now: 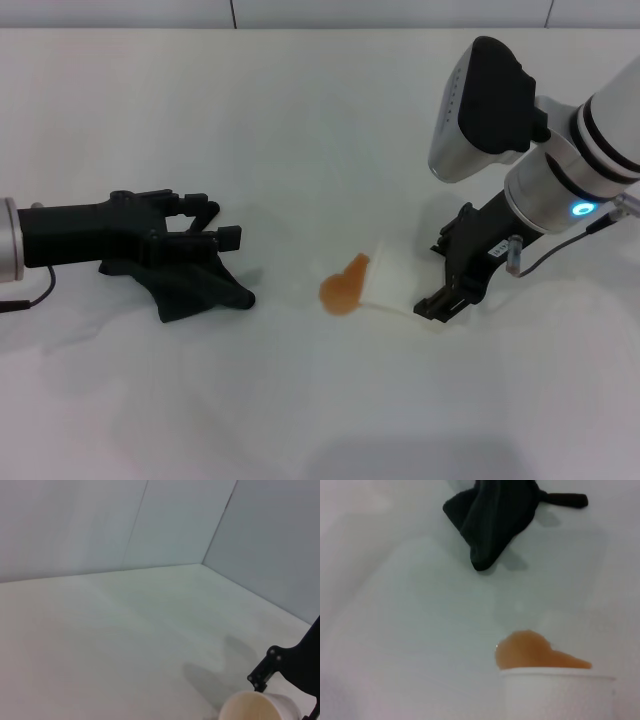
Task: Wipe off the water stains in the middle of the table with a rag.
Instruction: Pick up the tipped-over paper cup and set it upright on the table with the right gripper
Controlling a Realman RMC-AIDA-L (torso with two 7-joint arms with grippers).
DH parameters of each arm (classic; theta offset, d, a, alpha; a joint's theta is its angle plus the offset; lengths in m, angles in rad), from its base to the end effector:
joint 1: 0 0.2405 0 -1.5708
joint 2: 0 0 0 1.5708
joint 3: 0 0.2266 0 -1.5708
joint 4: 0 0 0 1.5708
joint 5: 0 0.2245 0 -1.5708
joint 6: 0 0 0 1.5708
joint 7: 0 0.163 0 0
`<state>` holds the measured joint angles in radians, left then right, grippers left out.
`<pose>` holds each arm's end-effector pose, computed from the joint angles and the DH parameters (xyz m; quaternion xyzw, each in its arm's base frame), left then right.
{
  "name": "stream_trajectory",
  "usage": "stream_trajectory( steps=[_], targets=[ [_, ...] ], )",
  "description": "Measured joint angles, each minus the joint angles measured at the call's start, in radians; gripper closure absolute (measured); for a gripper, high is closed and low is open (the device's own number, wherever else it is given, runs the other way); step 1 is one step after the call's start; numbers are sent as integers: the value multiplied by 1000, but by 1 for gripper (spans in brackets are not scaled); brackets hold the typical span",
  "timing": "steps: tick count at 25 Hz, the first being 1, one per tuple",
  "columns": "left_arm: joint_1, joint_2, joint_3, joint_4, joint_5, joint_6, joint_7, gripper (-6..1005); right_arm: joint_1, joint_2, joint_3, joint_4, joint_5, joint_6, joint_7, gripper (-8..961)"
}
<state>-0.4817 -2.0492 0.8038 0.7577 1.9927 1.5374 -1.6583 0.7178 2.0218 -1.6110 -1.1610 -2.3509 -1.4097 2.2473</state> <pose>-0.2488 0.3355 0.0107 -0.9228 -0.3078 -0.2034 0.1114 0.1333 0.3554 -0.0566 -0.9753 0.1209 -0.1708 0.0707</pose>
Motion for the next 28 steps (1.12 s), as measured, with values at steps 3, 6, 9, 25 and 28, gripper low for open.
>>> stream_trajectory(
  steps=[3, 6, 9, 25, 28],
  targets=[
    [0, 1, -2, 0, 0, 0, 0, 153, -1, -2, 9, -23, 7, -7, 0, 245],
    [4, 2, -6, 0, 0, -1, 0, 153, -15, -4, 37, -75, 16, -10, -6, 274],
    [8, 3, -14, 0, 0, -2, 2, 153, -28, -7, 70, -135, 26, -17, -12, 295],
    [-1, 2, -15, 0, -13, -3, 9, 153, -218, -10, 487, -124, 380, -19, -332, 310],
    [-2, 1, -15, 0, -14, -11, 9, 153, -274, -10, 546, -49, 513, -17, -458, 311]
  ],
)
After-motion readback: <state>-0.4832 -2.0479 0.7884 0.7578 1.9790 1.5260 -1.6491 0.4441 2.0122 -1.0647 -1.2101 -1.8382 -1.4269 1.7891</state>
